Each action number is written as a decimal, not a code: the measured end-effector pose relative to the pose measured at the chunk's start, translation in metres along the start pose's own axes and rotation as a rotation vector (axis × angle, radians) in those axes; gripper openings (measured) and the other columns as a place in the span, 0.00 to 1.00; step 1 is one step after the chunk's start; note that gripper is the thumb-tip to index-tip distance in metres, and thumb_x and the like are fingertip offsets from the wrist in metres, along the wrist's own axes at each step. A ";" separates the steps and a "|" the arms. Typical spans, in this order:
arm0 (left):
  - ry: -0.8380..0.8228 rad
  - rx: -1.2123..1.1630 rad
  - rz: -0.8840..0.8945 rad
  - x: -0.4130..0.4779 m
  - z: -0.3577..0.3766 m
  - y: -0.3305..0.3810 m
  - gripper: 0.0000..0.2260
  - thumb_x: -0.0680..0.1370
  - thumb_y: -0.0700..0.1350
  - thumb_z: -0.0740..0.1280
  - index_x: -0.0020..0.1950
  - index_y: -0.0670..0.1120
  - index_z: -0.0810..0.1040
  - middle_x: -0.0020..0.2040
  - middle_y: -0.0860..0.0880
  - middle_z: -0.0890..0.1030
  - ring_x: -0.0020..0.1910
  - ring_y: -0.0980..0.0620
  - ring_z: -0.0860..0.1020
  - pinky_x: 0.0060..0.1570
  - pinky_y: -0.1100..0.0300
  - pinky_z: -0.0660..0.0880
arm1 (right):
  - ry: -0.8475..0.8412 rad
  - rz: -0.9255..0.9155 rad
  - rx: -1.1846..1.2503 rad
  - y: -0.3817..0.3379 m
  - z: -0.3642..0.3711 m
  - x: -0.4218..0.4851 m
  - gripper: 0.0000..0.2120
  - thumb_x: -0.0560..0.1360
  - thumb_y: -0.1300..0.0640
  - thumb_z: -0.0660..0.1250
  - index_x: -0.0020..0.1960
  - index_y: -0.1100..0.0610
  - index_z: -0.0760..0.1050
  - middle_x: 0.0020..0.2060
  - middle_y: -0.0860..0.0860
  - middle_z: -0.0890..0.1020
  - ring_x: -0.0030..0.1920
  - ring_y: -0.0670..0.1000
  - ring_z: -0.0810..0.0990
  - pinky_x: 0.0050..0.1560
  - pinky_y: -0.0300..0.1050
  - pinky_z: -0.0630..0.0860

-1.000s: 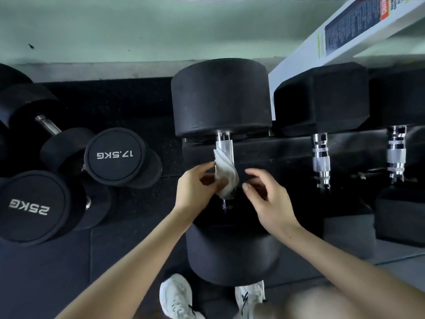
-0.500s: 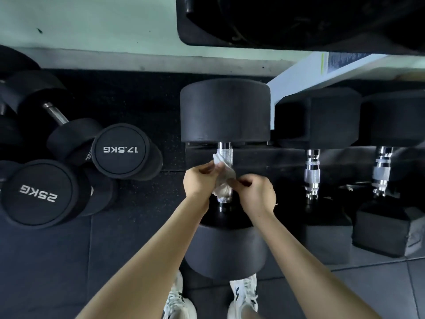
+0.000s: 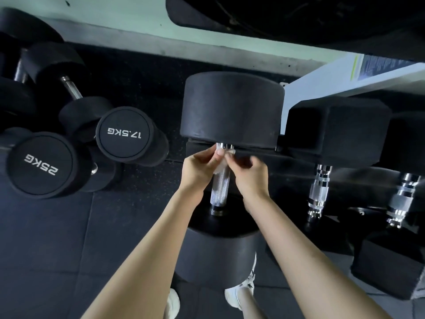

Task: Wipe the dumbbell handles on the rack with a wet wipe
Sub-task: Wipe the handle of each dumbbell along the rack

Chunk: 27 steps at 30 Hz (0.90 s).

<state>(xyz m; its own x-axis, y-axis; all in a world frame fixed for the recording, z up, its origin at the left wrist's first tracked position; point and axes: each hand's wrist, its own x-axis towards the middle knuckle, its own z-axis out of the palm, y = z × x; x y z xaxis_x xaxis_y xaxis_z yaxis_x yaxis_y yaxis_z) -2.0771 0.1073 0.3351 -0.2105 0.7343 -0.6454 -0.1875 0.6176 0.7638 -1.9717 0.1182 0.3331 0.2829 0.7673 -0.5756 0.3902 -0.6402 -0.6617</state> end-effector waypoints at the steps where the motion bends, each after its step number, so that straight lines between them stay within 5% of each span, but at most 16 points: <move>1: -0.034 0.034 -0.006 0.000 -0.004 -0.001 0.14 0.75 0.46 0.70 0.59 0.44 0.80 0.45 0.54 0.83 0.39 0.67 0.80 0.42 0.76 0.73 | -0.063 0.023 0.017 0.003 -0.005 -0.002 0.20 0.66 0.41 0.73 0.43 0.58 0.79 0.39 0.49 0.84 0.41 0.49 0.82 0.44 0.45 0.78; 5: -0.118 0.255 0.041 -0.002 -0.016 0.000 0.09 0.74 0.49 0.71 0.51 0.48 0.83 0.43 0.54 0.84 0.45 0.62 0.80 0.50 0.70 0.76 | -0.272 0.095 -0.046 0.026 -0.025 -0.017 0.14 0.67 0.47 0.75 0.45 0.56 0.79 0.37 0.46 0.83 0.39 0.44 0.80 0.41 0.38 0.74; 7: -0.189 0.357 0.085 -0.007 -0.019 0.007 0.02 0.74 0.48 0.71 0.42 0.53 0.82 0.35 0.58 0.84 0.40 0.67 0.80 0.44 0.73 0.74 | -0.287 0.137 -0.109 0.042 -0.029 -0.028 0.12 0.68 0.48 0.75 0.43 0.55 0.79 0.36 0.45 0.81 0.39 0.45 0.79 0.43 0.39 0.74; 11: -0.269 0.556 0.069 -0.003 -0.030 -0.001 0.11 0.73 0.53 0.72 0.42 0.45 0.84 0.37 0.50 0.84 0.38 0.57 0.80 0.42 0.66 0.75 | -0.214 0.090 -0.215 0.056 -0.030 -0.043 0.12 0.75 0.45 0.66 0.46 0.54 0.78 0.36 0.44 0.78 0.42 0.47 0.77 0.45 0.42 0.71; 16: -0.312 0.998 -0.027 -0.014 -0.035 -0.019 0.21 0.69 0.59 0.72 0.35 0.40 0.76 0.29 0.48 0.70 0.30 0.53 0.66 0.31 0.59 0.61 | -0.138 0.066 -0.228 0.055 -0.026 -0.046 0.14 0.79 0.46 0.58 0.47 0.54 0.75 0.41 0.50 0.78 0.46 0.53 0.76 0.47 0.45 0.68; 21: -0.341 1.113 0.028 -0.014 -0.036 -0.021 0.21 0.64 0.59 0.76 0.42 0.43 0.80 0.39 0.47 0.82 0.39 0.49 0.78 0.40 0.56 0.73 | -0.131 0.058 -0.203 0.063 -0.024 -0.043 0.12 0.79 0.50 0.58 0.48 0.54 0.76 0.44 0.51 0.81 0.48 0.54 0.78 0.50 0.49 0.71; 27: -0.228 1.126 0.028 -0.026 -0.023 -0.020 0.21 0.68 0.59 0.74 0.30 0.45 0.70 0.28 0.50 0.73 0.30 0.51 0.72 0.29 0.58 0.64 | -0.072 0.081 -0.114 0.060 -0.025 -0.046 0.10 0.78 0.55 0.59 0.48 0.53 0.79 0.43 0.48 0.82 0.45 0.49 0.77 0.45 0.44 0.69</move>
<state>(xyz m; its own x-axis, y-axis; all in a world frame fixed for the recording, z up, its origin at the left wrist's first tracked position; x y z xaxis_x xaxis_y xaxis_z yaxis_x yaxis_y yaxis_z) -2.0900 0.0692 0.3370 -0.0014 0.7145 -0.6996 0.8025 0.4182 0.4255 -1.9394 0.0449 0.3319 0.2550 0.7061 -0.6606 0.4669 -0.6882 -0.5553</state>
